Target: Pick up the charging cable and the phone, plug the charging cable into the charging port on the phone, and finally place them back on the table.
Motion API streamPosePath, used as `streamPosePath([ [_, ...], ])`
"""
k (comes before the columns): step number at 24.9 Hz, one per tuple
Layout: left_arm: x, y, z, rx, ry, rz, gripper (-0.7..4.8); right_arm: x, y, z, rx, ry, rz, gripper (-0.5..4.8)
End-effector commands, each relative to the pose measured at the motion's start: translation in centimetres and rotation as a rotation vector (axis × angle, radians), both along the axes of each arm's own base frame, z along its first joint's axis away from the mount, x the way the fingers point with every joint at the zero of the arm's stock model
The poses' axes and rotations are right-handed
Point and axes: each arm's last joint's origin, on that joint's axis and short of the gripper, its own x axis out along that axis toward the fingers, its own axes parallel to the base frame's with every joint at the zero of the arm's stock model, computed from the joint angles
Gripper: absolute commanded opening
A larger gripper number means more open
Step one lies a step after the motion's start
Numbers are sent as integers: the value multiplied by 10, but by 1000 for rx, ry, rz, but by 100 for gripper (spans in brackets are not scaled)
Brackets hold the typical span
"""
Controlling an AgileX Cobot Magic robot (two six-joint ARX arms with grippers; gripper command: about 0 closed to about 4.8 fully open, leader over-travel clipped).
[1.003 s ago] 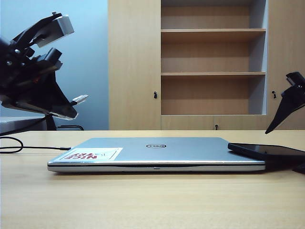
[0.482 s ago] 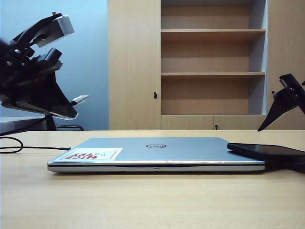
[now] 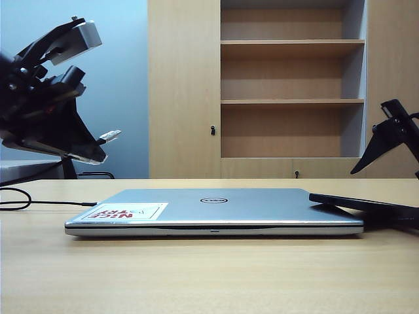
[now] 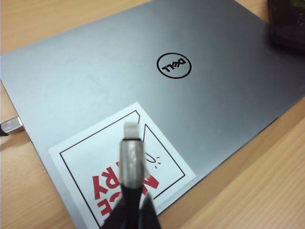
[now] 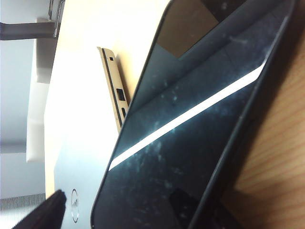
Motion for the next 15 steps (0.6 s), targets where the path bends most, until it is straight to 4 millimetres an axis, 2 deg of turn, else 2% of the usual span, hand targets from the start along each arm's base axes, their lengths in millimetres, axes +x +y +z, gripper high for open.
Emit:
streamPosePath([
  [1, 1, -1, 3, -14, -18, -3, -7, -7, -1, -14, -8, 119, -5, 387],
  [3, 1, -1, 3, -14, -18, -3, -7, -7, -1, -14, -8, 119, -5, 386],
  [8, 1, -1, 3, -14, -18, -3, -7, -7, -1, -14, -8, 119, -6, 305],
  [15, 1, -1, 3, -14, -18, -3, -7, -7, -1, -14, -10, 120, -8, 304],
])
